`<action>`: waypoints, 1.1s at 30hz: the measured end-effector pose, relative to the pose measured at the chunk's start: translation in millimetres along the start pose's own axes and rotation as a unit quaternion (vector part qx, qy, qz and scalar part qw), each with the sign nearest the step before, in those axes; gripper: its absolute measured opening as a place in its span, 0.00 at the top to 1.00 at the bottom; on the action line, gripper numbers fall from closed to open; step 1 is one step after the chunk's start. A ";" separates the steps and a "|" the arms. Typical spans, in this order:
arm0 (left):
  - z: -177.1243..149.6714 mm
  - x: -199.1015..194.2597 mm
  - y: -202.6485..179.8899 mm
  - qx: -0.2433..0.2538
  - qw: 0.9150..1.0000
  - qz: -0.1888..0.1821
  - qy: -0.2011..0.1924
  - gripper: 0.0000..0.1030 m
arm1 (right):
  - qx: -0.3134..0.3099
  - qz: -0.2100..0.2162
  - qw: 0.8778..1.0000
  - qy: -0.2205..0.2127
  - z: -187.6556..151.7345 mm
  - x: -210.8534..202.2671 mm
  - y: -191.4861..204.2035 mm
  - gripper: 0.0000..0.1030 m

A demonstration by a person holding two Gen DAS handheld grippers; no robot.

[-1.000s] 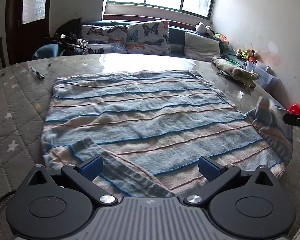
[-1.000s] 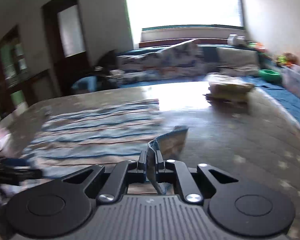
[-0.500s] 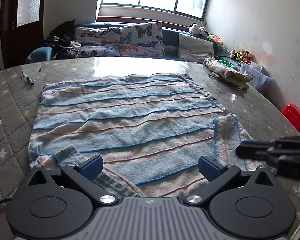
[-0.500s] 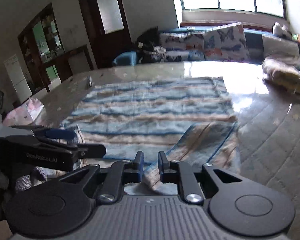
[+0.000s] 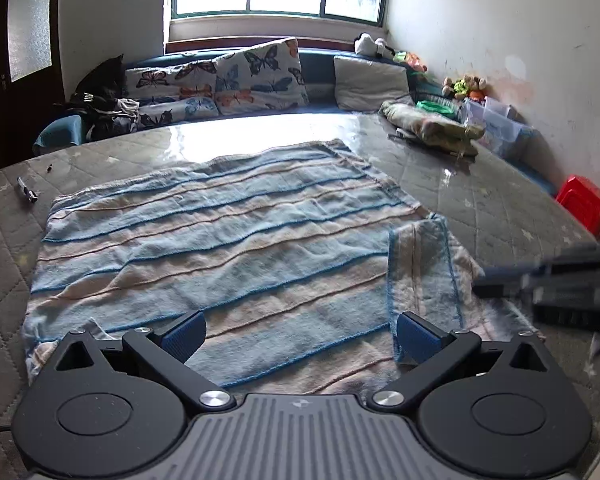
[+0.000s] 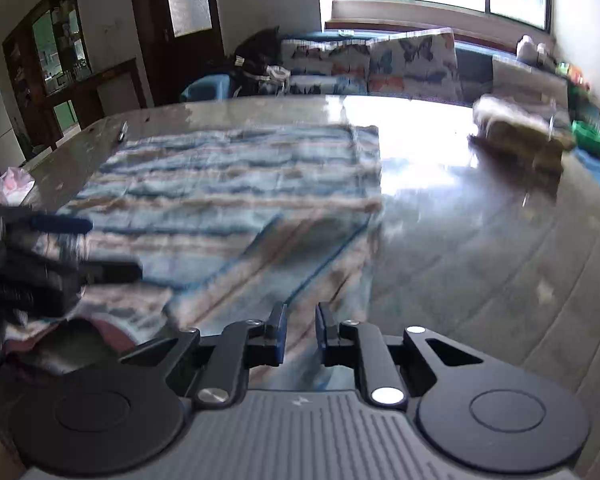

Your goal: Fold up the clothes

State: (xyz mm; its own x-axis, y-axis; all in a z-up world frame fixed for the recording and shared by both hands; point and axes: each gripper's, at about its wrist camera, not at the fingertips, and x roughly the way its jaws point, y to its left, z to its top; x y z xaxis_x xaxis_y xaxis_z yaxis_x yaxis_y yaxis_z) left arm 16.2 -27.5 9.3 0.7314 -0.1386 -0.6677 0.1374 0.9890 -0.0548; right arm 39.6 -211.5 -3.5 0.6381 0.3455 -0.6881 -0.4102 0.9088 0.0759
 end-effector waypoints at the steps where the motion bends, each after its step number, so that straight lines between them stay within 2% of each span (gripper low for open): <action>1: -0.3 2.8 -2.0 0.003 1.000 0.002 0.002 0.00 | -0.005 -0.003 1.000 -0.006 8.4 1.1 -1.6 0.86; 7: -2.0 16.4 -14.5 0.017 1.000 0.006 0.014 0.00 | -0.022 -0.021 1.000 -0.006 40.8 33.2 -11.2 0.86; 14: -2.3 31.3 -23.8 0.027 0.999 0.006 0.028 0.00 | -0.020 -0.026 0.999 0.020 44.6 68.1 -19.2 0.87; 22: -4.5 34.8 -24.3 0.024 0.999 0.002 0.033 0.00 | -0.023 -0.010 1.000 0.001 39.1 40.6 -10.2 0.85; 28: -6.9 25.8 -17.0 0.021 0.999 0.007 0.027 0.00 | -0.034 0.013 0.999 0.012 13.7 17.2 5.1 0.85; 33: -9.9 14.4 -8.1 0.019 1.000 0.016 0.020 0.00 | -0.045 0.016 0.999 0.021 -8.4 -4.4 12.1 0.85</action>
State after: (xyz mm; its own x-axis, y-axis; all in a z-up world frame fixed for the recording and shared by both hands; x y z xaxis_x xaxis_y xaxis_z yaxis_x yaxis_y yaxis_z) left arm 19.0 -37.0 -7.3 0.7091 -0.1045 -0.6973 0.1404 0.9901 -0.0056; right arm 26.3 -204.1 -5.6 0.5969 0.3622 -0.7159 -0.4881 0.8721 0.0344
